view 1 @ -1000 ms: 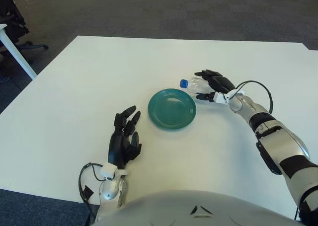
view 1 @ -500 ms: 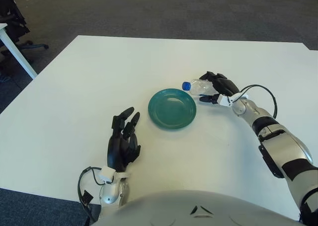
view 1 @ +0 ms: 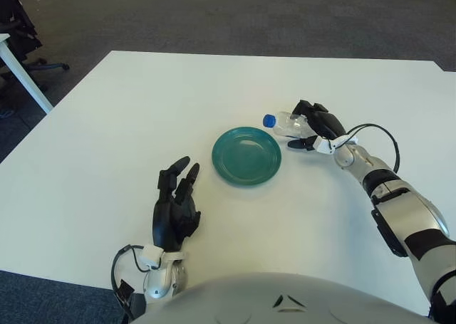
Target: Put the bottle into the plate.
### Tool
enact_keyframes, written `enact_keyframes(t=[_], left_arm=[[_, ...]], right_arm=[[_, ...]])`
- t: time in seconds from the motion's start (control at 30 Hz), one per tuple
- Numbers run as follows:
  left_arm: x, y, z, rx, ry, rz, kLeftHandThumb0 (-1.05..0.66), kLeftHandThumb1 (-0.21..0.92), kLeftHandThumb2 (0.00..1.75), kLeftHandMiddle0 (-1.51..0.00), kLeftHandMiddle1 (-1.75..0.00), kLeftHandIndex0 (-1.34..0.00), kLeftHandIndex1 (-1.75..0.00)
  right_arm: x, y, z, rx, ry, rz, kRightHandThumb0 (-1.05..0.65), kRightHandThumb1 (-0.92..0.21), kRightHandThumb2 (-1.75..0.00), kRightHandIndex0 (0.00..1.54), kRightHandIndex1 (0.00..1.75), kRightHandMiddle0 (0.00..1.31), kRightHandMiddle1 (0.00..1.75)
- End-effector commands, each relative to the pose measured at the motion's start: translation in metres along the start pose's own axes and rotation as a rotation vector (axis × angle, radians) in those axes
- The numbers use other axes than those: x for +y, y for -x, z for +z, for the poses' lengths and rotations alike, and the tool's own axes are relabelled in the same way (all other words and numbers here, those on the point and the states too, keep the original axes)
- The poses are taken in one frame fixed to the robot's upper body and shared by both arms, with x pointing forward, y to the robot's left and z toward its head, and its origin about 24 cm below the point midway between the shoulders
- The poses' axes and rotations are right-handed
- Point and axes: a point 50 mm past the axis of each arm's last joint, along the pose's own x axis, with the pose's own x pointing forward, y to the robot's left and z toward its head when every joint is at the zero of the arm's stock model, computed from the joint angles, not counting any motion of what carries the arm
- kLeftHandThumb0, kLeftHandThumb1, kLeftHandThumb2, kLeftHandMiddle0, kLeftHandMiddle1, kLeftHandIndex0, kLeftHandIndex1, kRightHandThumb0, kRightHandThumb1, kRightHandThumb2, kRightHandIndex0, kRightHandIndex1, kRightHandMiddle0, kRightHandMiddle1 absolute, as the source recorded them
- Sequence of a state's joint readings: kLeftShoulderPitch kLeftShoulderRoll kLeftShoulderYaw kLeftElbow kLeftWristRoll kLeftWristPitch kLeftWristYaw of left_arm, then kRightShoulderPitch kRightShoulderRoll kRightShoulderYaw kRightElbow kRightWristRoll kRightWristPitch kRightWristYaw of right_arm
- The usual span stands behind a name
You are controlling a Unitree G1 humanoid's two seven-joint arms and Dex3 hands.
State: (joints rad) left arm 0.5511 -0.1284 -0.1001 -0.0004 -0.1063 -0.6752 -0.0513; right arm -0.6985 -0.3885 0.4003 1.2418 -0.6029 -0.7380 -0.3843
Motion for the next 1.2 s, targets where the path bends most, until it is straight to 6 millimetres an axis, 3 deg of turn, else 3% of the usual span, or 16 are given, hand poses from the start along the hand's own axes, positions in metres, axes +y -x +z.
enact_keyframes(t=[0.0, 0.1, 0.47, 0.87, 1.17], left_arm=[[0.001, 0.006, -0.006, 0.044, 0.006, 0.007, -0.87, 0.92, 0.61, -0.48, -0.16, -0.1, -1.07], [0.001, 0.006, -0.005, 0.041, 0.007, 0.007, -0.87, 0.92, 0.61, -0.47, -0.15, -0.1, -1.06], [0.0, 0.004, -0.006, 0.042, 0.018, 0.013, -0.86, 0.92, 0.6, -0.47, -0.16, -0.1, -1.06], [-0.001, 0.0, -0.008, 0.043, 0.039, 0.01, -0.84, 0.92, 0.58, -0.47, -0.17, -0.1, -1.06], [-0.002, -0.004, -0.014, 0.042, 0.044, -0.01, -0.85, 0.92, 0.61, -0.47, -0.18, -0.09, -1.06]], right_arm=[[-0.007, 0.002, -0.003, 0.004, 0.002, -0.046, -0.53, -0.54, -0.7, 1.21, 1.75, 0.87, 1.75], [-0.007, 0.002, -0.003, 0.001, 0.016, -0.06, -0.4, -0.43, -0.95, 1.25, 1.75, 0.96, 1.75], [-0.013, 0.001, -0.003, -0.004, -0.027, -0.071, -0.2, -0.29, -1.27, 1.31, 1.75, 1.1, 1.75], [-0.014, -0.001, -0.002, 0.007, -0.069, -0.063, -0.14, -0.24, -1.35, 1.31, 1.75, 1.12, 1.75], [-0.027, -0.009, 0.02, -0.142, -0.114, -0.124, -0.11, -0.21, -1.41, 1.36, 1.75, 1.16, 1.75]])
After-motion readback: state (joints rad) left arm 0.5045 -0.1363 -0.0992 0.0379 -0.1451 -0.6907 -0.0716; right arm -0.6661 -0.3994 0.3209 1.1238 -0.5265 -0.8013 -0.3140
